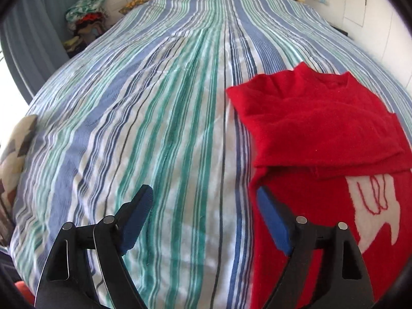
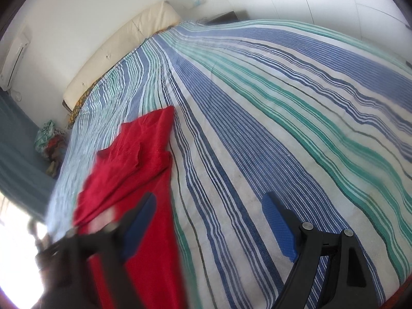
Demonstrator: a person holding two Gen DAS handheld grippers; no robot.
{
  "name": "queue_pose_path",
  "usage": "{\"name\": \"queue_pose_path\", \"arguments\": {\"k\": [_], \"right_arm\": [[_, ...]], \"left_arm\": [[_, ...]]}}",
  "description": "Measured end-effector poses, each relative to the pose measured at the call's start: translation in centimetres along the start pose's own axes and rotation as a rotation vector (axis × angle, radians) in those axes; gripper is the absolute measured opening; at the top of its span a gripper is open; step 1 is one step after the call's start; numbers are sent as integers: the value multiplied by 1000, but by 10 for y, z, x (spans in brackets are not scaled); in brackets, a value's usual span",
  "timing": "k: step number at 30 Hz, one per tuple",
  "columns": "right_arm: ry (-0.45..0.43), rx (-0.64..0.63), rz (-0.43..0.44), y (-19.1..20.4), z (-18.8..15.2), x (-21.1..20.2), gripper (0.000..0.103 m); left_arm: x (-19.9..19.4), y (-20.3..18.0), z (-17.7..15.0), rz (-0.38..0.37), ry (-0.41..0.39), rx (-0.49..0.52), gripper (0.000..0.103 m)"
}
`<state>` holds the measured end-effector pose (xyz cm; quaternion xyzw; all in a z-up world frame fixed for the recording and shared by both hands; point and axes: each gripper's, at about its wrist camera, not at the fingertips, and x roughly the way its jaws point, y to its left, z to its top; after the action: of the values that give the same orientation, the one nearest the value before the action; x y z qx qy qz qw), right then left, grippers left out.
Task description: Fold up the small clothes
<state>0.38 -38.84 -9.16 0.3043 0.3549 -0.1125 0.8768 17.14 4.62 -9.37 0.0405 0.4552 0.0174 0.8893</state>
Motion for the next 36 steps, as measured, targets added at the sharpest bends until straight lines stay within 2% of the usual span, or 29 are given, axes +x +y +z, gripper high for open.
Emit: {"name": "queue_pose_path", "arguments": {"k": [5,17,20,22,24,26,27,29,31,32,34,36], "right_arm": [[-2,-32,-22,7,-1,1,83],[-33,-283,-113,49,-18,-3,83],[5,-343,-98,60,-18,-4,83],[35,-392,-48,70,-12,-17,83],[105,-462,-6,79,-7,-34,83],[253,-498,47,82,-8,-42,83],[344,-483,82,79,-13,-42,83],[502,-405,157,69,-29,-39,83],[604,-298,212,58,-48,-31,83],[640,-244,223,53,-56,-25,83],[701,-174,219,48,-74,-12,83],[729,-191,186,49,-88,-5,82]], "left_arm": [[-22,11,-4,23,-6,6,84],[-36,25,-10,13,-8,-5,84],[-45,44,-23,-40,26,-32,84],[-53,60,-42,-162,78,-63,84],[-58,67,-68,-299,149,-70,84],[-59,60,-99,-401,225,-39,84],[-58,52,-112,-428,263,-21,84],[-58,35,-133,-465,299,16,82],[-65,18,-142,-445,254,79,83],[-68,11,-144,-437,244,103,82],[-71,8,-145,-475,250,92,79],[-74,9,-145,-510,260,76,74]]}}
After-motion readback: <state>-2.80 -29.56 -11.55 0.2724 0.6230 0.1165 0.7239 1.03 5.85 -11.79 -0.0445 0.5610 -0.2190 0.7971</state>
